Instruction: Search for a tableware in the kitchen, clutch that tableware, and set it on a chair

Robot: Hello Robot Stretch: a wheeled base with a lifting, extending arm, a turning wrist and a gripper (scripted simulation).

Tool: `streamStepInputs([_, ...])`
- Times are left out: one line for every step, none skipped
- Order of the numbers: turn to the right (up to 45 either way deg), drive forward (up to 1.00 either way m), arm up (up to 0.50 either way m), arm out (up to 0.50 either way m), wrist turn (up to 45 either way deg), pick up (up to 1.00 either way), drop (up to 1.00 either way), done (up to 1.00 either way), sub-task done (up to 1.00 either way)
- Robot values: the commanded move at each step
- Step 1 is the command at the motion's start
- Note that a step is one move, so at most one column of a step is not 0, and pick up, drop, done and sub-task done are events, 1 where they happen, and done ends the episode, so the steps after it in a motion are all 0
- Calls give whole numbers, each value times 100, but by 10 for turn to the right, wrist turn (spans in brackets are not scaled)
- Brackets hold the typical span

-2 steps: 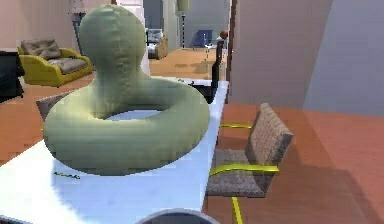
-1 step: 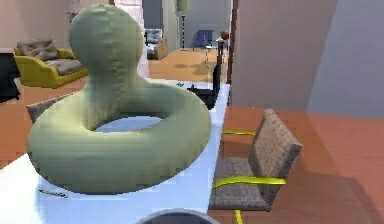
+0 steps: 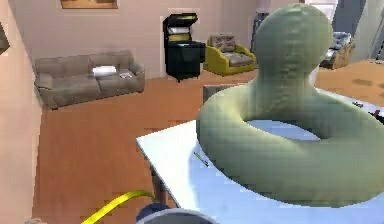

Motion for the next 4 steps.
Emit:
streamStepInputs([-450, 0, 0, 0, 0, 0, 0, 0, 0])
streamStepInputs([-390, 0, 0, 0, 0, 0, 0, 0, 0])
streamStepInputs([0, 0, 0, 36, 0, 0, 0, 0, 0])
streamStepInputs([0, 0, 0, 0, 390, 0, 0, 0, 0])
